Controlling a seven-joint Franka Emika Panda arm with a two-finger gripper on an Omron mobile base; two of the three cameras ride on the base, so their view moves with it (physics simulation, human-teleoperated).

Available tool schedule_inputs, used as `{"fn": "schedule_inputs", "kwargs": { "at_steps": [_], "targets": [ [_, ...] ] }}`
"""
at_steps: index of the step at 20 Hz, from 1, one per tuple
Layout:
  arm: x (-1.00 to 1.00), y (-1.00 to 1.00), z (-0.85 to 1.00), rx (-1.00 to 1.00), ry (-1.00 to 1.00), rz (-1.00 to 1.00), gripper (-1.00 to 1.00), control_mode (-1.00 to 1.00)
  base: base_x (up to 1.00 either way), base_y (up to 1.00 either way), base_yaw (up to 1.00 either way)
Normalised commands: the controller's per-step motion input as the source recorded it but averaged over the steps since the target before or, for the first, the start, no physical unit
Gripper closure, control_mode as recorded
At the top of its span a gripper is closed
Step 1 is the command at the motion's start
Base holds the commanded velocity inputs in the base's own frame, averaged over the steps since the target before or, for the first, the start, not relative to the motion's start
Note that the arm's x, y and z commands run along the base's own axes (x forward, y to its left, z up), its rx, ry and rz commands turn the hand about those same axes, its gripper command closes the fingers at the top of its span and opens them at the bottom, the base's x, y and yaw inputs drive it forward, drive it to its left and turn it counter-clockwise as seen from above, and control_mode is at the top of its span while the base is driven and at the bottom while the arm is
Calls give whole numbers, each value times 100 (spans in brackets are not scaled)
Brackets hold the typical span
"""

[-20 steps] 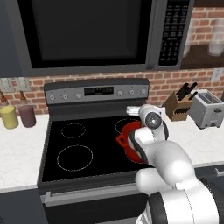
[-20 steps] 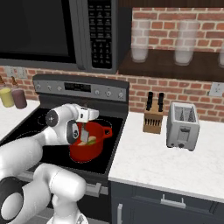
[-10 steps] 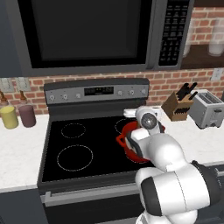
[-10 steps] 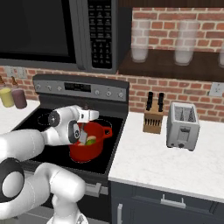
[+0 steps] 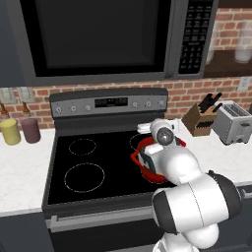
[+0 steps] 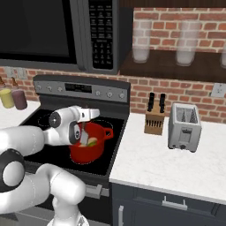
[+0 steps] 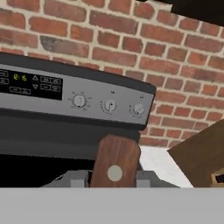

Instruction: Put the sweet potato and lime in the pot. Retrieve the spatula and lightly stir the vegetables in the pot.

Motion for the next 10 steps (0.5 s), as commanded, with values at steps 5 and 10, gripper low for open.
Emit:
{"fn": "schedule_inputs", "kwargs": {
  "at_steps": [5,10],
  "targets": [
    [0,0,0,-20,-15,3,100,-100,0,0,0],
    [0,0,0,-22,-17,0,100,-100,0,0,0]
  ]
}}
